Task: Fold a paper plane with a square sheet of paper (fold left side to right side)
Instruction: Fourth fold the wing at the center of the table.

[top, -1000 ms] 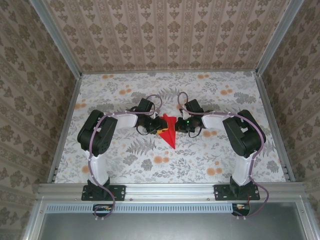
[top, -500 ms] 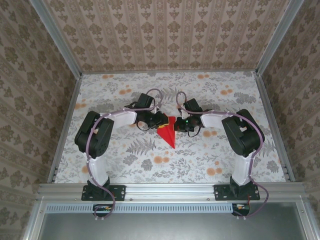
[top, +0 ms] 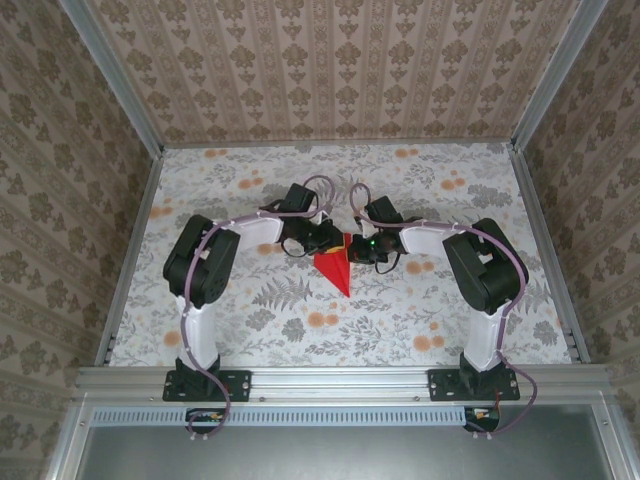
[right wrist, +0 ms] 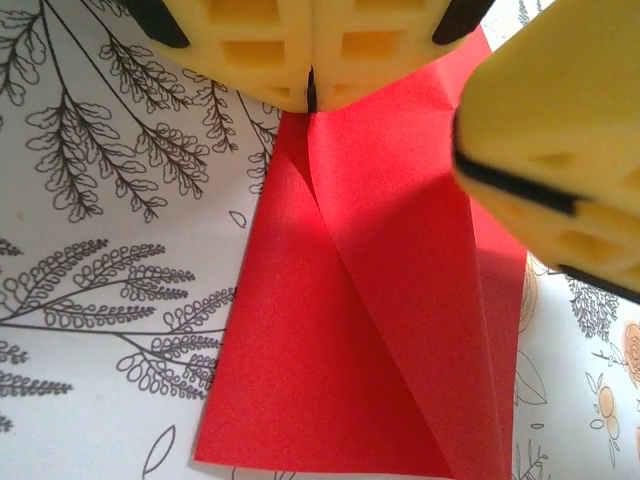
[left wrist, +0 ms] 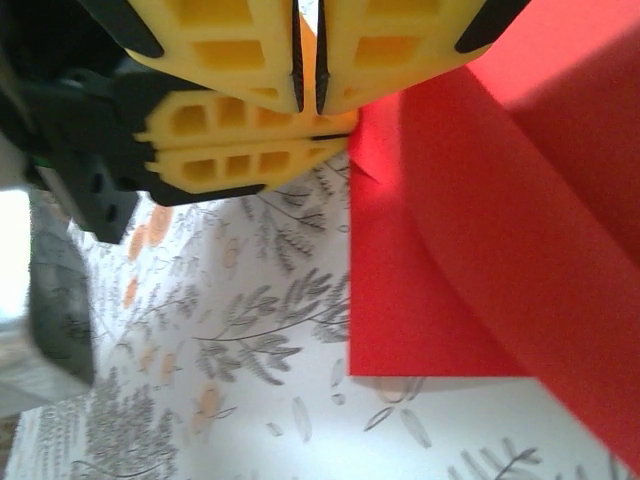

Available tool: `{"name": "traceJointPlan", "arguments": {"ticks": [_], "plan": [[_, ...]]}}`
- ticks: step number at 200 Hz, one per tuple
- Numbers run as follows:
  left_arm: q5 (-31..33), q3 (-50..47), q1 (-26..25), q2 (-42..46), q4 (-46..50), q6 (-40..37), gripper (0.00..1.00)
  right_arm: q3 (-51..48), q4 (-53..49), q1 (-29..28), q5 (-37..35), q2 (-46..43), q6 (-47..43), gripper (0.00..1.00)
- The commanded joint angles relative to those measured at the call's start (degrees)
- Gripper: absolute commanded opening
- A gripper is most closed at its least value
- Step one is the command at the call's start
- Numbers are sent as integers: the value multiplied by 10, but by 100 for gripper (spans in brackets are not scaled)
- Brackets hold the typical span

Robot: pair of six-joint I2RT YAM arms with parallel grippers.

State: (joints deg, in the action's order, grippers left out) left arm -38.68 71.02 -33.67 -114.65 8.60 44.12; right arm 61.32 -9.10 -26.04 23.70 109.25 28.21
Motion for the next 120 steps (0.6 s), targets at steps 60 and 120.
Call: {"name": "traceJointPlan", "arguments": {"ticks": [60, 120], "plan": [[15, -10, 8, -27, 29, -18, 14, 10, -69, -7, -30, 28, -19, 0], [37, -27, 11, -34, 31, -18, 14, 13, -70, -7, -31, 29, -20, 0]]}}
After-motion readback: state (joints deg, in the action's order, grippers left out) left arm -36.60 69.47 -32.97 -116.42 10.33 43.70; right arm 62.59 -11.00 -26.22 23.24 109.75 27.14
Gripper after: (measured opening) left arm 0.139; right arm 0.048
